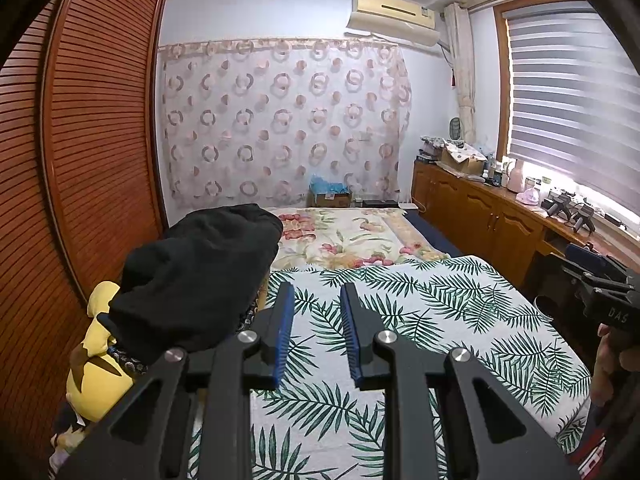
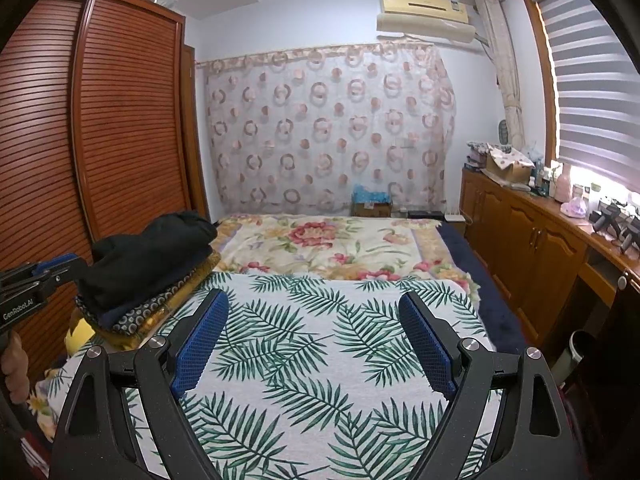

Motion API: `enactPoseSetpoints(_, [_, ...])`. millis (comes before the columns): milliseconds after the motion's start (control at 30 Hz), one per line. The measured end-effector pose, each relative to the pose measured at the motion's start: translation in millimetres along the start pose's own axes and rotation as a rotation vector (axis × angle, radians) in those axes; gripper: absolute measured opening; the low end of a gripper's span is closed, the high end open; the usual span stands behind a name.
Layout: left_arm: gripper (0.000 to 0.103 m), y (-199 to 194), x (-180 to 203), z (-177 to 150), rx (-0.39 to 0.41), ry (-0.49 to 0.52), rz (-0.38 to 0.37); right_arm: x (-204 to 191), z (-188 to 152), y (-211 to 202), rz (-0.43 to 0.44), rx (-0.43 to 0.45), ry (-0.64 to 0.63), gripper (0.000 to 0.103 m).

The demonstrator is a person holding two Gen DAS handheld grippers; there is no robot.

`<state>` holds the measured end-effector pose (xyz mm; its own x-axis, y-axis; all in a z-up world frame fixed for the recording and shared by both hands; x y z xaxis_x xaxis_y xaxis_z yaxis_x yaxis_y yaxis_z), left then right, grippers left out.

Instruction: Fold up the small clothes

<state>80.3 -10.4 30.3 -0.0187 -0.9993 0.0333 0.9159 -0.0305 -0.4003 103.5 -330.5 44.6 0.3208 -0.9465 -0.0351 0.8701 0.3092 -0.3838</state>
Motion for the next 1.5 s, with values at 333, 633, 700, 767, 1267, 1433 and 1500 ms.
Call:
enactPoseSetpoints(333, [0.022, -2.0, 0.8, 2.4, 0.004, 0.002, 0.006, 0.1, -0.6, 0.6, -0.001, 0.001, -0.001, 0.089])
enactPoseSetpoints(633, [0.023, -3.0, 0.6, 2.6, 0.007, 0.003, 0.008, 0.3, -1.3, 1.1, -0.001, 0.002, -0.001, 0.089])
enactPoseSetpoints(700, [0.023, -3.0, 0.5, 2.5, 0.007, 0.003, 0.008, 0.5, -1.5, 1.3, -0.001, 0.002, 0.0, 0.089])
enactPoseSetpoints(767, [0.023, -3.1, 0.4, 2.5, 0.008, 0.003, 0.007, 0.5, -1.7, 1.4, -0.001, 0.002, 0.0, 0.089])
enactPoseSetpoints(1267, [0.023, -2.2, -0.5, 1.7, 0.008, 0.004, 0.007, 1.9, -3.1, 2.7, 0.0, 0.005, 0.002, 0.089])
enactPoseSetpoints(1433, [0.023, -1.8, -0.3, 1.0, 0.009, 0.003, 0.007, 1.9, -3.7, 3.1, -0.001, 0.005, 0.0, 0.089])
enactPoseSetpoints(1500, [0.023, -1.9, -0.3, 0.9, 0.009, 0.004, 0.007, 2.4, -4.0, 3.3, 0.0, 0.005, 0.001, 0.089])
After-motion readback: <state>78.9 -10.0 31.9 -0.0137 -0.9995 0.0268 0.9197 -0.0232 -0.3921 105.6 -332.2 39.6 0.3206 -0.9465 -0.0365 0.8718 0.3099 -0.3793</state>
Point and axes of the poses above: each gripper's, at about its wrist camera, not at the fingertips, and y roughly the way its jaws point, x to its right, z to its top, the point moved 2 cm from there along y, roughly the way its jaws point, and after that the axes turned 1 degree about x, right-handed, at the moved point
